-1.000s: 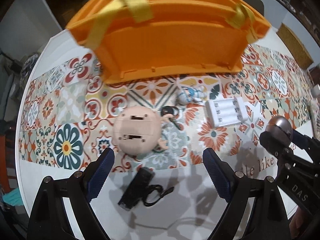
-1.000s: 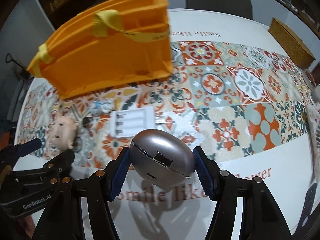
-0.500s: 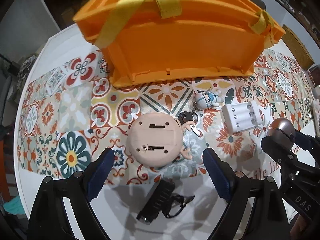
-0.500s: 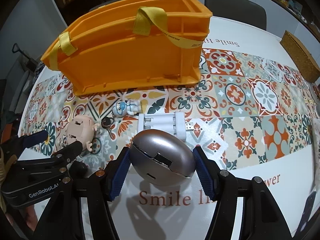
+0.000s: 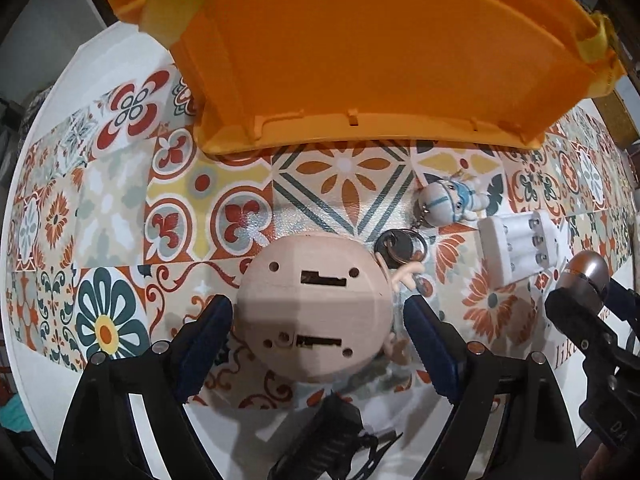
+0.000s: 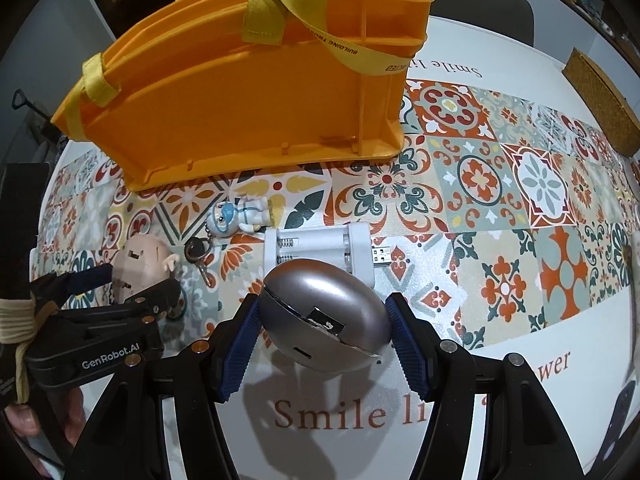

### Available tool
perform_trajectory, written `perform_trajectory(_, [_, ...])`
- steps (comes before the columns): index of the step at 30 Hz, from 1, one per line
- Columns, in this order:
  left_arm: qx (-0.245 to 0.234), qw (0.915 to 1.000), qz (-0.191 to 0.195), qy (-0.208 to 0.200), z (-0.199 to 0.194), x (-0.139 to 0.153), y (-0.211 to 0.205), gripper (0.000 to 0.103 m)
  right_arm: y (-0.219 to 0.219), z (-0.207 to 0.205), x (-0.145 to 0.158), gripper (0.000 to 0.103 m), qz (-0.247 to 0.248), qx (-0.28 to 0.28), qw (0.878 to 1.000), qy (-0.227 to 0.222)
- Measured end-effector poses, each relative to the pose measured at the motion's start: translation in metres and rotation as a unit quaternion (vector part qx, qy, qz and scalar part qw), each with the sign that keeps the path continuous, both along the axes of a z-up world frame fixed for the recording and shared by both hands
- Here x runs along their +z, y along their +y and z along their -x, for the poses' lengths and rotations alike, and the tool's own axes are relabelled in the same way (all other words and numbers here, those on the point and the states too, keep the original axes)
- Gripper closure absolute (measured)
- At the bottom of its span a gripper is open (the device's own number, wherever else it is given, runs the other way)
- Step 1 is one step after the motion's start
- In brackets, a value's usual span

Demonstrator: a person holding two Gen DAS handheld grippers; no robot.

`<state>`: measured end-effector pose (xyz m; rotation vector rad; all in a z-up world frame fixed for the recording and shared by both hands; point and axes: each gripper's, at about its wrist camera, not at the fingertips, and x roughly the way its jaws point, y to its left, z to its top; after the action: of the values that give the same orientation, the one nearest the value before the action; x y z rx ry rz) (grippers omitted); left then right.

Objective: Organize rigid objects
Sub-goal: 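Lower the left gripper onto the beige round figure and grasp it, then lift the beige figure with the left gripper while the right carries the silver case toward the crate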

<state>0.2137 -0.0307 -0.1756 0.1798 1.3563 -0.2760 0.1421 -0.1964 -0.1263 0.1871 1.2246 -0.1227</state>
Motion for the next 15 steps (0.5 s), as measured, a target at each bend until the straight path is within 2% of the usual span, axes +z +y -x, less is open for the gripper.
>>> perform_trajectory(6, [0.003,1.0000,0.002,0.004,-0.014,-0.009,0.000,0.027,0.004,-0.005,-0.006,0.040,0.001,0.004,1.000,0.008])
perform_trajectory(15, [-0.002,0.9999,-0.003,-0.012,-0.003,-0.005,0.001,0.029,0.007,-0.004,-0.007,0.040,0.008,0.009,1.000,0.010])
